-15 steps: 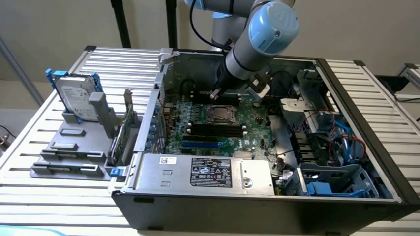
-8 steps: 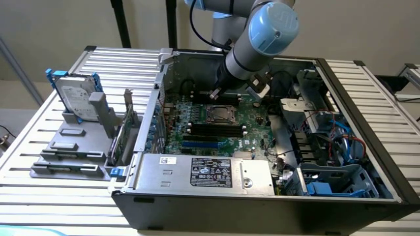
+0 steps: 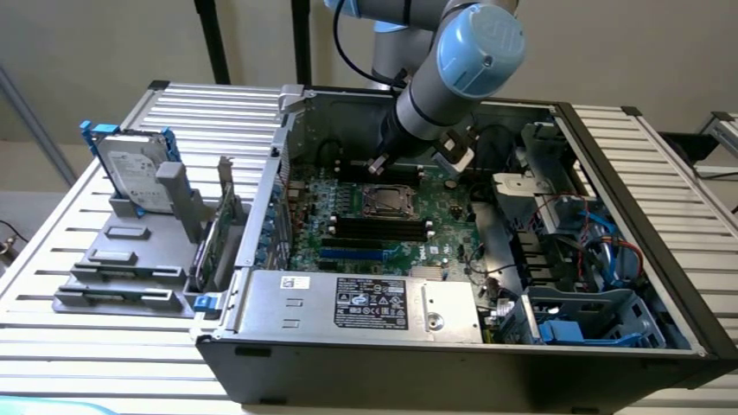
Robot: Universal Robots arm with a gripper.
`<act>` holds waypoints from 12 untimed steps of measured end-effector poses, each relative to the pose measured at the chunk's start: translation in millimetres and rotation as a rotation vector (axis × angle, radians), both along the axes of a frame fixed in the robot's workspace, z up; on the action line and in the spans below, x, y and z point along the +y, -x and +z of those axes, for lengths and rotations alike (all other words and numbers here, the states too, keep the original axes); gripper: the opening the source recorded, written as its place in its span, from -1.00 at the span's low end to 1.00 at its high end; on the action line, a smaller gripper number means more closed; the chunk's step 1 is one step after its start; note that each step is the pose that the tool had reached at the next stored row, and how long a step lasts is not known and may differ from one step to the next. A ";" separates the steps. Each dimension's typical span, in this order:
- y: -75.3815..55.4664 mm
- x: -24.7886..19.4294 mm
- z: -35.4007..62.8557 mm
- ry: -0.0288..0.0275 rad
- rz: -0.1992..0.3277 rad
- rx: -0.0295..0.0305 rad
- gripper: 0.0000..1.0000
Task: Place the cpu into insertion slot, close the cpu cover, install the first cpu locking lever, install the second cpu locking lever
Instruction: 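Install the second cpu locking lever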
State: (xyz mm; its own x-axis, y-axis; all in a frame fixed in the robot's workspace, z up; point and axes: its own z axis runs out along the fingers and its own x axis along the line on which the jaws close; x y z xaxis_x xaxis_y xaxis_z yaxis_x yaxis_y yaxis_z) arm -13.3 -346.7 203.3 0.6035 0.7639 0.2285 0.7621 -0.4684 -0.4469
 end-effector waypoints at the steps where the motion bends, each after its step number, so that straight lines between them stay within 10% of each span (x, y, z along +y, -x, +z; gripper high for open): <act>1: 0.0 0.0 0.0 -0.0005 0.000 0.0000 -0.79; 12: 0.0 0.0 0.0 -0.0063 0.000 0.0000 -0.79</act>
